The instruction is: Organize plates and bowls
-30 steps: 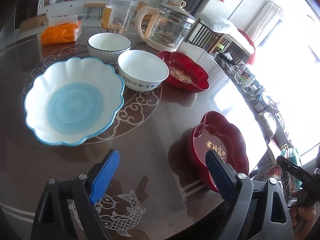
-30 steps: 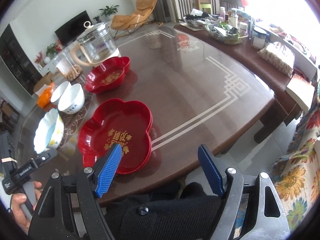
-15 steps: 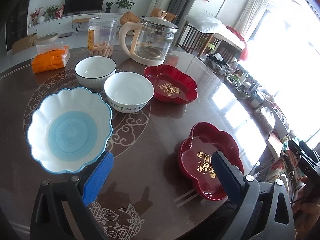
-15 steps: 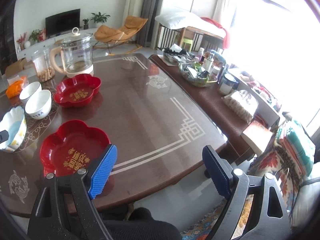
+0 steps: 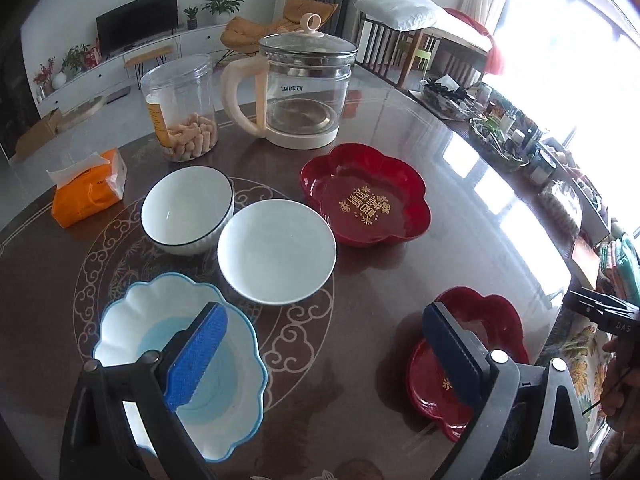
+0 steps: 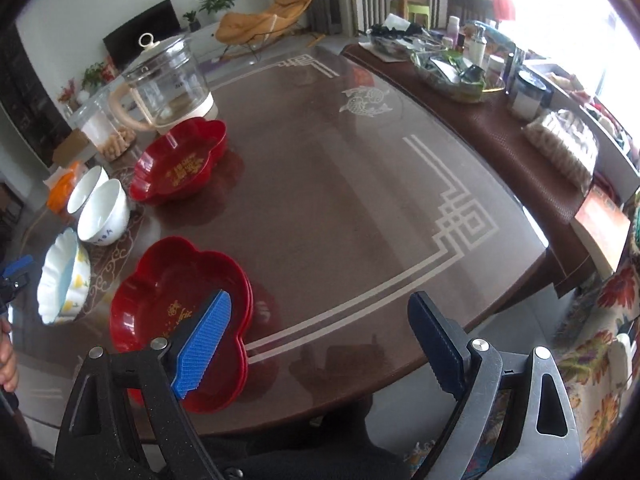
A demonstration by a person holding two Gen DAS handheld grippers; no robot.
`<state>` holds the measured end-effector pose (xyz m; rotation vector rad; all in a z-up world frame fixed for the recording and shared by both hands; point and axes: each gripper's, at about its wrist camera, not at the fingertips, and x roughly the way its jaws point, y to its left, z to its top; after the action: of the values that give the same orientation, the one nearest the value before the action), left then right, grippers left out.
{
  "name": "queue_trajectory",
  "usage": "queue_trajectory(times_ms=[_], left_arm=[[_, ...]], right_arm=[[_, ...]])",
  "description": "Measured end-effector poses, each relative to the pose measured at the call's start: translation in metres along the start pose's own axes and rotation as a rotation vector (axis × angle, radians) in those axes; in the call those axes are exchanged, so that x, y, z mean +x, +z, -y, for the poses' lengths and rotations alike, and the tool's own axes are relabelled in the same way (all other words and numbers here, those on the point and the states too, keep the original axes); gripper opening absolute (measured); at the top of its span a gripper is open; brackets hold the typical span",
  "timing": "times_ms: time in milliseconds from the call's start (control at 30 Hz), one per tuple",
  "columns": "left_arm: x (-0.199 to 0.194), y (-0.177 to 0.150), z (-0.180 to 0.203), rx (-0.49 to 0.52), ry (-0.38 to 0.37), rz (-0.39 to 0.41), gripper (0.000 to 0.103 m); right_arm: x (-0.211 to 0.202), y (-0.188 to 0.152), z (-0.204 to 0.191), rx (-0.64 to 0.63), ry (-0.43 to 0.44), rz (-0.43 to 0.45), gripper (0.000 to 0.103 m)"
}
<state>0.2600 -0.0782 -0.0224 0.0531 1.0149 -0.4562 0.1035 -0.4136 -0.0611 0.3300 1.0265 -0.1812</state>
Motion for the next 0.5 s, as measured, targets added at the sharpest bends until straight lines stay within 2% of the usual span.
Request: queue_trajectory(times_ms=[133, 233, 400, 467, 500], left_arm=[[0.039, 0.056, -0.012, -0.045, 0.028, -0.049, 0.098], [0.077, 0.087, -0.016, -0.068, 0.045, -0.096, 0.097], [0.131, 0.12, -0.021, -0.081, 0.098, -0.153, 0.083], [0.148, 0.126, -0.024, -0.079, 0.102, -0.174, 0.073], [0.155, 0.128, -0.023, -0.077, 0.103, -0.187, 0.072]], right_arm=[[0.022, 0.029, -0.012, 0.097, 0.167, -0.085, 0.092], [0.042, 0.053, -0.028, 0.128, 0.218, -0.118, 0.092], [0.086, 0.077, -0.048, 0.242, 0.299, -0.2, 0.091], [0.101, 0.084, -0.054, 0.262, 0.296, -0.213, 0.085], [0.108, 0.087, -0.056, 0.267, 0.285, -0.217, 0.076]])
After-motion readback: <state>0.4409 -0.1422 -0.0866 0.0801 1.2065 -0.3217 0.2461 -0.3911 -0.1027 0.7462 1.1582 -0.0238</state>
